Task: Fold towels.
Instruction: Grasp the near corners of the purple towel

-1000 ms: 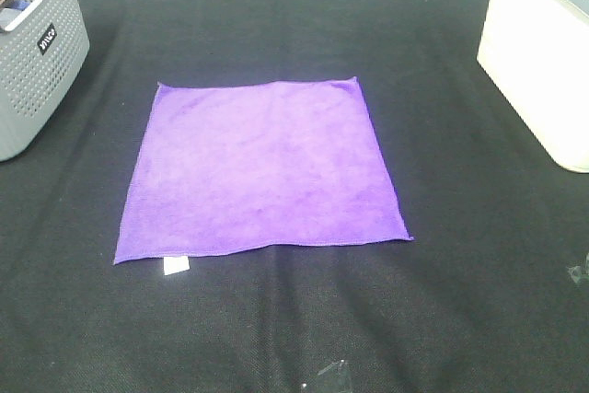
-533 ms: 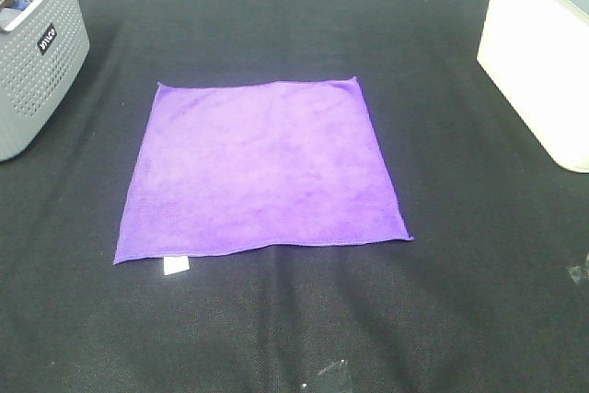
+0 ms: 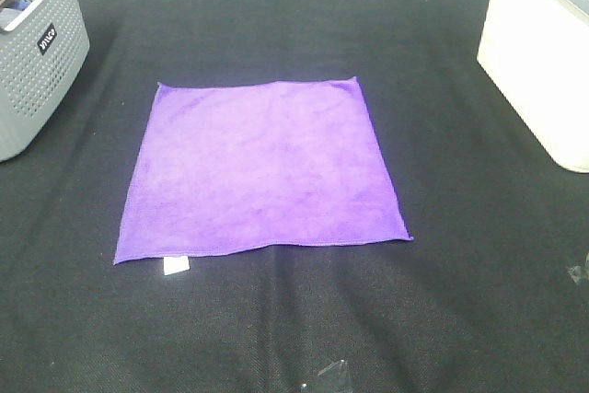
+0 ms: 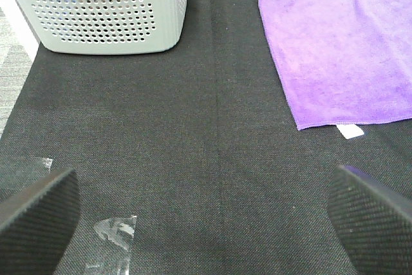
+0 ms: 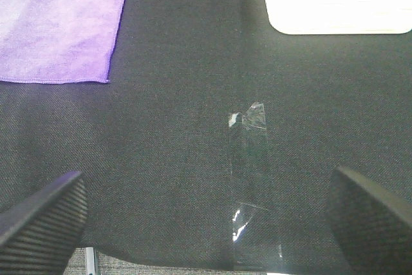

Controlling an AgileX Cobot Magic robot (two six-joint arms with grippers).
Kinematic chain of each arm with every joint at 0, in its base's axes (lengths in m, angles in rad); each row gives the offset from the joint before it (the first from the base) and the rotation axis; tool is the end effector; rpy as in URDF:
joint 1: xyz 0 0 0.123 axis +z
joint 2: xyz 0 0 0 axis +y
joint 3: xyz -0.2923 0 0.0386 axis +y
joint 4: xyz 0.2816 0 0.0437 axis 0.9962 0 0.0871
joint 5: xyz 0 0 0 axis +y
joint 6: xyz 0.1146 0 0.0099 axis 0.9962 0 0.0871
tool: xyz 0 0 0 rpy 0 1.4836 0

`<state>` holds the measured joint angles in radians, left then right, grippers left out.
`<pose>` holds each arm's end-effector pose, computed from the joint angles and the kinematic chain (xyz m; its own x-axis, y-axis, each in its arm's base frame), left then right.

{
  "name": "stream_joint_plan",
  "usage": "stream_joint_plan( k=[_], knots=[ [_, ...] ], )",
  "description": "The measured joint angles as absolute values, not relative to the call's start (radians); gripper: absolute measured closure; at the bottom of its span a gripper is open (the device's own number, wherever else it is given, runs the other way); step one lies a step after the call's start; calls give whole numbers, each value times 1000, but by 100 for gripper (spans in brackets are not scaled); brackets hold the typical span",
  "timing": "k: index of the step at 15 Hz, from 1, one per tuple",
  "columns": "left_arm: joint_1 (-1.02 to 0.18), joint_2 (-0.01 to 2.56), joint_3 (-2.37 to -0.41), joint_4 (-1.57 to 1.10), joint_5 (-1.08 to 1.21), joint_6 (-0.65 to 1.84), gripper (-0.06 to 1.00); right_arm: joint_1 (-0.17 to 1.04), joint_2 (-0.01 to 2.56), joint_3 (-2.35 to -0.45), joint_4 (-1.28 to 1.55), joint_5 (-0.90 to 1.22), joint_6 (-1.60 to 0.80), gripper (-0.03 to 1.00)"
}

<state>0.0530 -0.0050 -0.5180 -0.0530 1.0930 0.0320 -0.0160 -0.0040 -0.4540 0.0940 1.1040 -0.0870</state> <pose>0.0316 -0.0037 0.2853 -0.4632 -0.0170 -0.8861 -0.0078 0.9999 -0.0151 0.0382 0.0090 0.2634 -0.5256 -0.0360 -0.8500 -0.0787 0.9969 0.0064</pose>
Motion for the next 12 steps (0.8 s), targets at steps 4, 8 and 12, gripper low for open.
stream_joint_plan(
  k=[4,8,12],
  knots=[
    [53,157,-605,-61,1134,17,-5,-16,218,-526,122,1150,-86,1],
    [53,662,-795,-55,1156,27,-5,-16,716,-678,249,1085,-142,1],
    [69,1072,-814,-277,1015,227,-5,-30,1251,-818,646,995,-485,1]
  ],
)
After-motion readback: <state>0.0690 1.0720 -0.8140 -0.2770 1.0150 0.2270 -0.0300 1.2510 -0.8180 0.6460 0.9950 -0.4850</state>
